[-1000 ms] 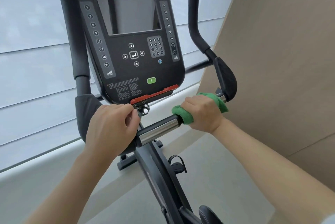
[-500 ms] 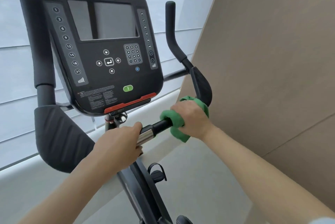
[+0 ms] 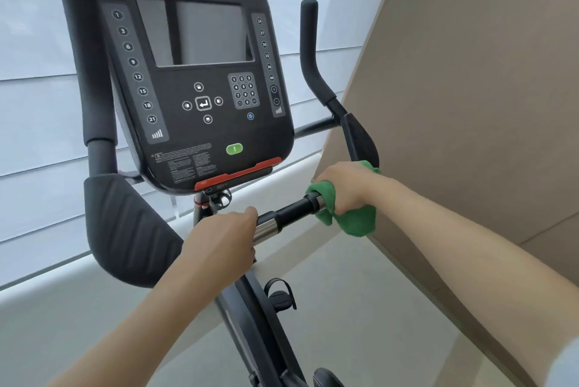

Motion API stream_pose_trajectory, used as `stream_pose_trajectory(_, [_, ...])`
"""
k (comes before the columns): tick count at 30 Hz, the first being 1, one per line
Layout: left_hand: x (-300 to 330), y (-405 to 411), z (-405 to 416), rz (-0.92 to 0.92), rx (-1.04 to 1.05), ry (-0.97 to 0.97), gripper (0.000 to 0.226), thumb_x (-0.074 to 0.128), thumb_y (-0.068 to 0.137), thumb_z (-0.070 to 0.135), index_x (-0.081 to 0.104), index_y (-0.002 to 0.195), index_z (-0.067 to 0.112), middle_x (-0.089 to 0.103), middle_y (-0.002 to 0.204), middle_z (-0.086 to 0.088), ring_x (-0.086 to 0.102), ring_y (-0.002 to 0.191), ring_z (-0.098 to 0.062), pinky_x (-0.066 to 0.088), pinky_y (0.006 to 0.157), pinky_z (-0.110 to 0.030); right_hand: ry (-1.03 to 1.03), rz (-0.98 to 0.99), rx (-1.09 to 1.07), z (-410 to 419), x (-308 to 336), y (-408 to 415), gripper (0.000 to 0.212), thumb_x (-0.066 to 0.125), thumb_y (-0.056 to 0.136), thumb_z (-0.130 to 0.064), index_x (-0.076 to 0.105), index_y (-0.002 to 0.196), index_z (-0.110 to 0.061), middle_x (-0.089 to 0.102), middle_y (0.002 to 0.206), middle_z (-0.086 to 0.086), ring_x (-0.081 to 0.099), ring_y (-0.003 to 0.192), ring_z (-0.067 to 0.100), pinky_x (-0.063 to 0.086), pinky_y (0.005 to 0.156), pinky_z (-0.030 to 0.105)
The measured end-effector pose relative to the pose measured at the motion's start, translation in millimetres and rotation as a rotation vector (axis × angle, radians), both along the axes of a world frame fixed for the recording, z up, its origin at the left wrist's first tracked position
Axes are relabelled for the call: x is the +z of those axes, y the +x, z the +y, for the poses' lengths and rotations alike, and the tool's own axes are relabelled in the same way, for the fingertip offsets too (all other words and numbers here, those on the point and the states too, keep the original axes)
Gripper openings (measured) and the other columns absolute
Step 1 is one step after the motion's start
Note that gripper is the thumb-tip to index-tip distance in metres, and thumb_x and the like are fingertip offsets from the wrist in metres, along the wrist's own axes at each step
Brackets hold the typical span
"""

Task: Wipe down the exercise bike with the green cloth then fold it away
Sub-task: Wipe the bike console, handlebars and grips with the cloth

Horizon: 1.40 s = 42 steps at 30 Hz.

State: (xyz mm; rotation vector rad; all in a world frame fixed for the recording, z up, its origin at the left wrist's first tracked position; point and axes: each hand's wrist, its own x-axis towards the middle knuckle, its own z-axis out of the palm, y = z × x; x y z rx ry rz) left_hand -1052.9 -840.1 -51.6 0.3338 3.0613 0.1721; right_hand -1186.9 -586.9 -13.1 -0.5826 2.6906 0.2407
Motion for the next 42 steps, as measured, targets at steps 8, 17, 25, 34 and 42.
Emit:
stream_pose_trajectory(8, [-2.8,2.6,-0.2,0.061,0.017,0.052,0.019,0.06,0.091,0.013,0.047,0.104,0.017,0.049,0.072,0.002,0.048,0.058,-0.019,0.038,0.053,-0.031,-0.333,0.535,0.12,11.7,-55.3,21.8,0.015,0.069,0.071,-0.021,0.061,0.082,-0.028,0.056,0.073,-0.013,0.054,0.069,0.018,0.049,0.077,0.04])
stream_pose_trajectory(17, [-3.7,6.7,-2.7,0.232,0.031,0.142,0.035,0.065,0.082,0.018,0.035,0.1,0.021,0.041,0.09,0.004,0.043,0.077,-0.019,0.035,0.06,-0.032,-0.592,0.677,0.235,-95.2,-77.0,86.0,0.019,0.067,0.067,-0.016,0.058,0.083,-0.02,0.057,0.075,-0.005,0.052,0.066,0.022,0.041,0.066,0.037])
stream_pose_trajectory(25, [6.5,25.2,-29.5,0.171,-0.113,0.257,0.029,0.058,0.094,0.037,0.057,0.121,0.026,0.061,0.111,0.009,0.057,0.102,-0.017,0.05,0.085,-0.034,-0.535,0.443,0.291,-79.2,-54.7,95.4,0.042,0.062,0.071,-0.007,0.062,0.11,-0.022,0.06,0.096,-0.007,0.056,0.089,0.021,0.039,0.085,0.033])
stream_pose_trajectory(34, [18.9,85.3,-130.7,0.449,0.064,0.666,0.024,0.064,0.09,0.004,0.073,0.094,0.026,0.065,0.108,0.021,0.059,0.107,-0.012,0.048,0.086,-0.024,-1.051,0.336,0.089,-97.4,18.2,130.6,0.053,0.054,0.073,0.02,0.073,0.107,-0.016,0.07,0.101,-0.004,0.065,0.1,0.017,0.053,0.087,0.033])
stream_pose_trajectory(42, [49.6,61.5,-179.4,0.621,0.243,0.825,0.037,0.064,0.087,-0.014,0.075,0.096,0.021,0.072,0.096,0.015,0.068,0.096,-0.016,0.055,0.086,-0.035,-1.388,0.36,0.018,-232.3,38.5,120.3,0.025,0.07,0.097,-0.007,0.069,0.119,-0.018,0.072,0.11,-0.01,0.068,0.108,0.012,0.055,0.096,0.033])
